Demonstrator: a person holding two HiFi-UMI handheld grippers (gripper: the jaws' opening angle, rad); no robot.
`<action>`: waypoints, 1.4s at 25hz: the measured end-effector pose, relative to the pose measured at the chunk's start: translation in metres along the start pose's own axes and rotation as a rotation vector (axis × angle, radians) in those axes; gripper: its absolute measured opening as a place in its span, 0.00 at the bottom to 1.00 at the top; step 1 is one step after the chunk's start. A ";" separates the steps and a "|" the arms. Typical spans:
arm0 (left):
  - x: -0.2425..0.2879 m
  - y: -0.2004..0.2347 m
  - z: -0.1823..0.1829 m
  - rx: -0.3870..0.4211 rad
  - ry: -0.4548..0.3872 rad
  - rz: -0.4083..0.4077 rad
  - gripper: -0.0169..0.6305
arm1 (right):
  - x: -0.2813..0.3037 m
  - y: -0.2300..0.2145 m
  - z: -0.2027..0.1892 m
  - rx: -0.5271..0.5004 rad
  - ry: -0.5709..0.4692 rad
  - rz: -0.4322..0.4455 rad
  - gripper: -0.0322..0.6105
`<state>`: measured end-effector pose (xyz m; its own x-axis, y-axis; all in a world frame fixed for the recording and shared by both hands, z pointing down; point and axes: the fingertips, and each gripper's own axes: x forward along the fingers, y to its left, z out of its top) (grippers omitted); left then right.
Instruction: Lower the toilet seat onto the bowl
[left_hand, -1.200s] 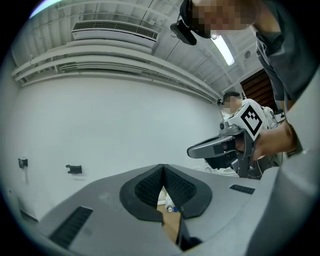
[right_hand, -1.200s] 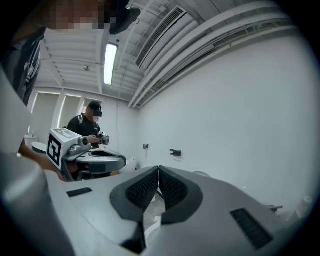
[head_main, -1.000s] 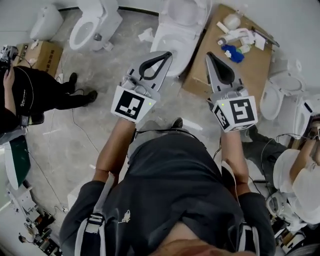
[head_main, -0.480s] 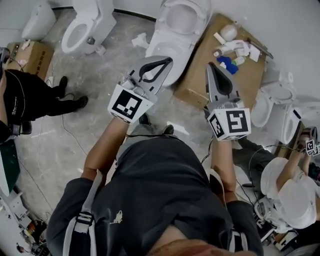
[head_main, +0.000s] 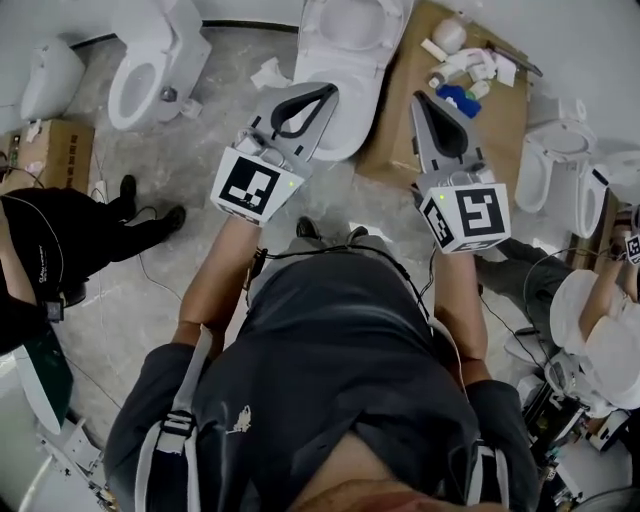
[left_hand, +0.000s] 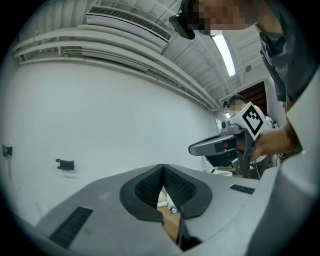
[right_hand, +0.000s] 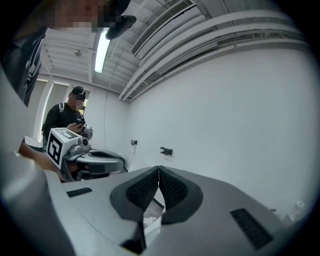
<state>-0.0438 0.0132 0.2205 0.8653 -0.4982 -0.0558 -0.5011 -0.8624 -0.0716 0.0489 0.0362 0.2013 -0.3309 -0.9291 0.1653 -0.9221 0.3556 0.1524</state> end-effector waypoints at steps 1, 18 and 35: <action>-0.001 0.002 -0.001 -0.006 -0.005 -0.002 0.03 | 0.001 0.002 -0.003 0.004 0.008 -0.006 0.06; 0.050 0.025 -0.006 0.022 0.056 0.072 0.03 | 0.043 -0.052 -0.005 0.029 -0.028 0.079 0.06; 0.098 0.040 -0.026 0.040 0.109 0.133 0.03 | 0.077 -0.097 -0.016 0.055 -0.053 0.159 0.06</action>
<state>0.0214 -0.0723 0.2379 0.7866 -0.6162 0.0403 -0.6094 -0.7851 -0.1103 0.1161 -0.0678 0.2147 -0.4821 -0.8662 0.1314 -0.8665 0.4935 0.0745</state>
